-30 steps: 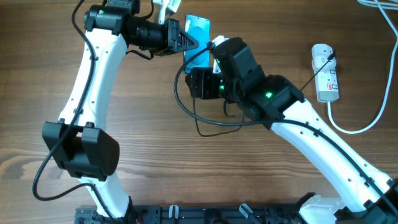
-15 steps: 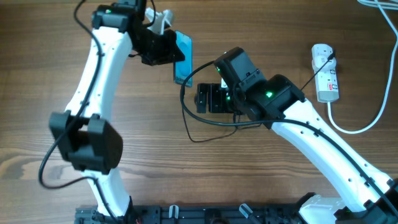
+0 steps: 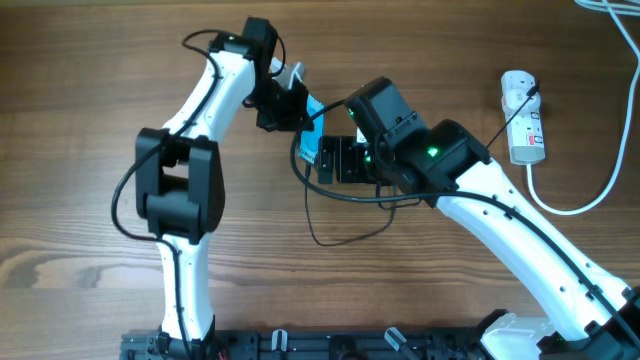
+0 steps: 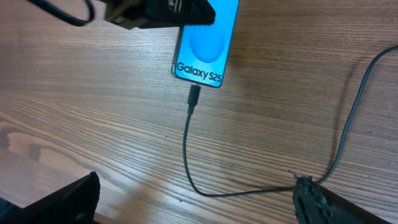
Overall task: Plug charger to phone and switch on socket
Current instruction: 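Lower the plugged phone flat onto the table with both grippers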
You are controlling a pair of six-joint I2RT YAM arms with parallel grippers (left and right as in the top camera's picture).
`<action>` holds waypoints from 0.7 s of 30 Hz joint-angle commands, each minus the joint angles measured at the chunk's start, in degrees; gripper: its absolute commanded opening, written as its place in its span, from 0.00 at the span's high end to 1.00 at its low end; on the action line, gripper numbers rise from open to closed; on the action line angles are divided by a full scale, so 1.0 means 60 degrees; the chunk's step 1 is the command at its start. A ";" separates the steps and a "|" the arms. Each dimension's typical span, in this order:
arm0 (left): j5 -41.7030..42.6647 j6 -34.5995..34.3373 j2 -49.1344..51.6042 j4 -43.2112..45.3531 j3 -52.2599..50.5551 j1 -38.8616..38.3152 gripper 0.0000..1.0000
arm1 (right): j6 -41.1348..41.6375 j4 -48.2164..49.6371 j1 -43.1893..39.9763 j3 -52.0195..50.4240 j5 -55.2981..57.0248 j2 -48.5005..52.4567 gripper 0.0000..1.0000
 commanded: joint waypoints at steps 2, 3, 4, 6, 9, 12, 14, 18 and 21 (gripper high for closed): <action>0.0120 -0.0029 0.0284 0.0328 0.0011 -0.0011 0.96 | 0.0091 -0.0062 -0.0033 0.0113 0.0117 0.0335 0.00; 0.0117 -0.0029 0.0291 0.0415 0.0011 -0.0011 0.96 | 0.0091 -0.0062 -0.0033 0.0113 0.0117 0.0382 0.00; 0.0102 -0.0029 0.0291 0.0510 0.0011 -0.0011 0.96 | 0.0091 -0.0058 -0.0033 0.0113 0.0117 0.0404 0.00; 0.0007 -0.0025 0.0299 0.0572 0.0007 -0.0011 0.96 | 0.0073 -0.0062 -0.0033 0.0113 0.0120 0.0419 0.00; 0.0015 -0.0029 0.0426 0.0579 0.0007 -0.0011 0.96 | 0.0073 -0.0051 -0.0033 0.0113 0.0120 0.0419 0.00; 0.0015 -0.0033 0.0627 0.0543 0.0000 -0.0011 0.96 | 0.0073 -0.0051 -0.0033 0.0113 0.0120 0.0419 0.00; 0.0015 -0.0029 0.0685 0.0616 -0.0113 -0.0011 0.96 | 0.0073 -0.0051 -0.0033 0.0113 0.0120 0.0419 0.00; 0.0015 -0.0025 0.0685 0.1078 -0.0510 -0.0011 0.96 | 0.0069 -0.0058 -0.0033 0.0113 0.0120 0.0419 0.00; 0.0007 -0.0022 0.0685 0.1417 -0.0918 -0.0011 0.95 | 0.0069 -0.0066 -0.0033 0.0113 0.0117 0.0419 0.00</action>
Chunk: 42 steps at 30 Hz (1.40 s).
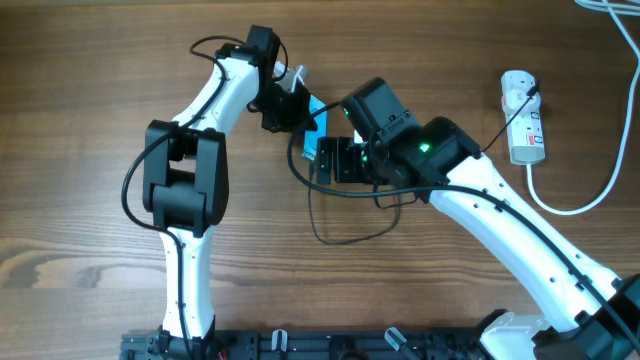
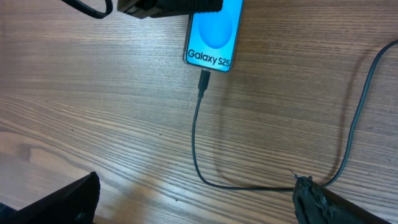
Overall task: Plug charger to phone and switch on socket
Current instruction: 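Lower the plugged phone flat onto the table with both grippers, then release the phone and lift both grippers away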
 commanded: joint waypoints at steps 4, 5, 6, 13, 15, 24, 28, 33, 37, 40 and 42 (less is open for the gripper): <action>-0.0561 -0.0055 0.0182 0.0211 -0.0790 -0.0011 0.80 | 0.0040 -0.0011 -0.0033 0.0113 0.0124 0.0124 0.00; -0.0659 -0.0055 0.0182 0.0204 -0.0816 -0.0011 0.79 | 0.0040 -0.0011 -0.0033 0.0113 0.0124 0.0124 0.00; -0.0721 -0.0055 0.0182 0.0186 -0.0816 -0.0011 0.79 | 0.0044 -0.0011 -0.0033 0.0113 0.0124 0.0124 0.00; -0.1228 -0.0055 0.0182 0.0080 -0.0816 -0.0011 0.71 | 0.0066 -0.0109 -0.0033 0.0113 0.0117 0.0124 0.00; -0.1552 -0.0055 0.0182 0.0022 -0.0820 -0.0011 0.70 | 0.0069 -0.0157 -0.0033 0.0113 0.0080 0.0124 0.00; -0.2240 -0.0058 0.0182 -0.0127 -0.0823 -0.0011 0.43 | 0.0069 -0.0284 -0.0033 0.0113 0.0084 0.0124 0.00; -0.2834 -0.0058 0.0182 -0.0317 -0.0823 -0.0011 0.26 | 0.0073 -0.0375 -0.0033 0.0113 0.0084 0.0124 0.00; -0.3064 -0.0058 0.0179 -0.0616 -0.0816 0.0004 0.00 | 0.0397 -0.0576 -0.0033 0.0113 0.0087 0.0124 0.00; -0.3289 -0.0095 -0.0095 -0.1417 -0.0452 0.0146 0.00 | 0.0313 -0.0685 -0.0033 0.0113 0.0109 0.0124 0.00; -0.3519 -0.0576 -0.0962 -0.1723 -0.0160 0.0339 0.00 | 0.0277 -0.0743 -0.0047 0.0117 0.0280 0.0124 0.00; -0.4167 -0.1290 -0.1770 -0.1774 -0.0113 0.0426 0.00 | 0.0273 -0.0914 -0.0186 0.0197 0.0284 0.0113 0.00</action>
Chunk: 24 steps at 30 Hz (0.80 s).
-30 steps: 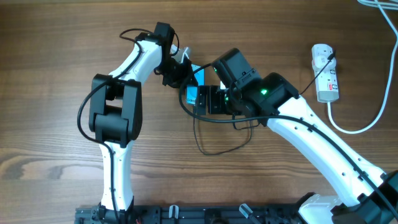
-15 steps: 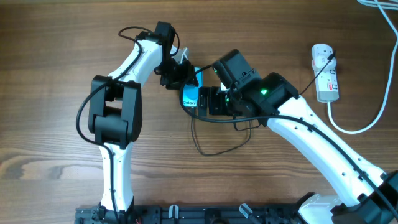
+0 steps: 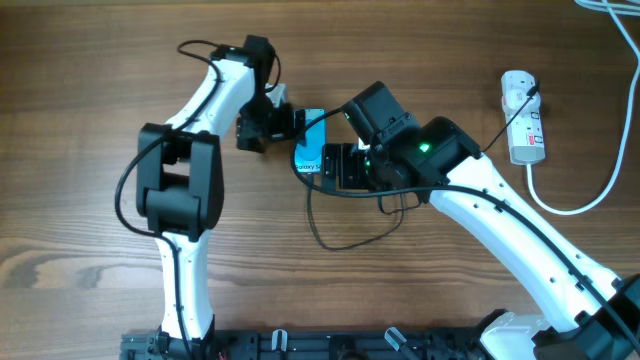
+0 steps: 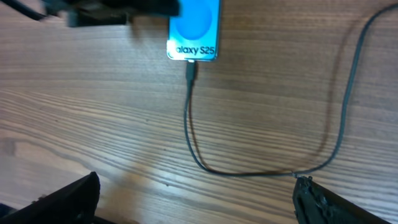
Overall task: Plug charger to phone and switch on socket
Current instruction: 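Release the phone and lift both grippers away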
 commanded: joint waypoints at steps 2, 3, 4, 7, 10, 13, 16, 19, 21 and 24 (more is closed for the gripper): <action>-0.2648 -0.2291 -0.2677 -0.0098 0.0240 0.0273 0.00 | -0.0066 -0.0936 -0.0943 0.0761 0.0412 0.0087 0.00; -0.3260 -0.2677 -0.3246 -0.0087 0.0240 0.0262 0.00 | -0.0262 -0.1202 -0.1311 0.0998 0.0444 0.0084 0.01; -0.3592 -0.2845 -0.3592 -0.0080 0.0240 0.0248 0.00 | -0.0481 -0.1457 -0.1698 0.1242 0.0594 0.0084 0.00; -0.4051 -0.2954 -0.4885 -0.0011 0.0240 0.0259 0.00 | -0.0608 -0.1847 -0.3435 0.1810 0.2186 0.0080 0.00; -0.4047 -0.2954 -0.5344 -0.0011 0.0240 0.0259 0.00 | -0.0324 -0.1661 -0.4892 0.1807 0.3224 0.0124 0.00; -0.4047 -0.2954 -0.5406 -0.0011 0.0240 0.0259 0.00 | 0.0131 -0.1311 -0.6528 0.1792 0.3840 0.0277 0.00; -0.4051 -0.2954 -0.5373 -0.0011 0.0240 0.0259 0.00 | 0.0106 -0.0645 -0.7624 0.1603 0.3840 0.0565 0.00; -0.4051 -0.2954 -0.5373 -0.0011 0.0240 0.0259 0.00 | 0.0025 -0.0219 -0.8561 0.1534 0.3836 0.1027 0.00; -0.4047 -0.2954 -0.5373 -0.0011 0.0240 0.0259 0.00 | -0.0670 0.0382 -0.9092 0.1534 0.3832 0.1439 0.01; -0.4051 -0.2954 -0.5373 -0.0011 0.0240 0.0259 0.00 | -0.1479 0.1330 -0.9588 0.1534 0.3832 0.2157 0.00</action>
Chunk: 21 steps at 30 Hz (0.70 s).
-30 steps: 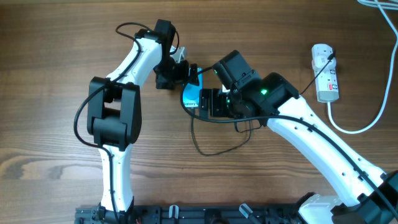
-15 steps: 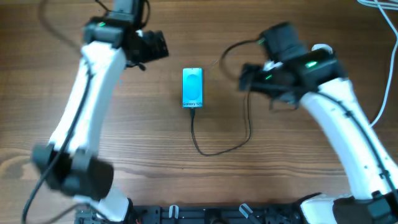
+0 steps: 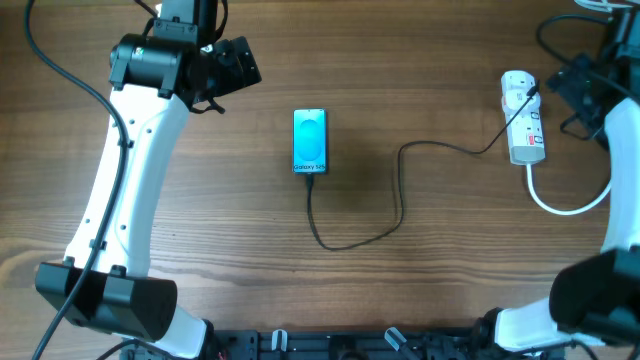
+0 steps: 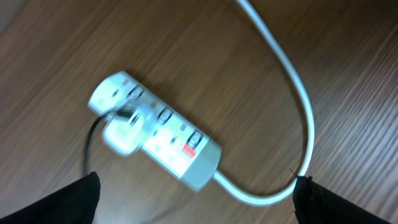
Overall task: Plug charger to phone and switch on socket
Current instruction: 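Release the phone and lift both grippers away, then move the right gripper over the white power strip's switch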
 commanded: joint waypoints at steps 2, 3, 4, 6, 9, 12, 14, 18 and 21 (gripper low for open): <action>-0.0157 -0.0153 0.0033 -0.0004 -0.0058 -0.0004 0.00 | -0.2073 0.1067 -0.0590 -0.0076 0.0248 0.1257 0.00; -0.0157 -0.0153 0.0033 -0.0004 -0.0058 -0.0004 0.00 | -0.2612 0.1118 -0.0641 -0.0076 0.0248 0.1483 0.00; -0.0157 -0.0153 0.0033 -0.0004 -0.0058 -0.0004 0.00 | -0.2860 0.1118 -0.0703 -0.0076 0.0244 0.1752 0.00; -0.0157 -0.0153 0.0033 -0.0004 -0.0058 -0.0004 0.00 | -0.2830 0.1115 -0.0838 -0.0076 0.0135 0.2251 0.00; -0.0157 -0.0153 0.0033 -0.0004 -0.0062 -0.0004 0.00 | -0.2852 0.1151 -0.1031 -0.0076 -0.0208 0.2925 0.00; -0.0157 -0.0153 0.0033 -0.0004 -0.0058 -0.0004 0.00 | -0.2907 0.1341 -0.1188 -0.0076 -0.0860 0.3362 0.00; -0.0153 -0.0153 0.0033 -0.0004 -0.0062 -0.0004 0.00 | -0.3676 0.1548 -0.1279 -0.0076 -0.1803 0.3512 0.00; -0.0157 -0.0153 0.0033 -0.0004 -0.0058 -0.0004 0.00 | -0.3836 0.2014 -0.1392 -0.0262 -0.2240 0.3792 0.00; -0.0153 -0.0153 0.0033 -0.0004 -0.0058 -0.0004 0.00 | -0.3832 0.2342 -0.1392 -0.0353 -0.2310 0.3876 0.00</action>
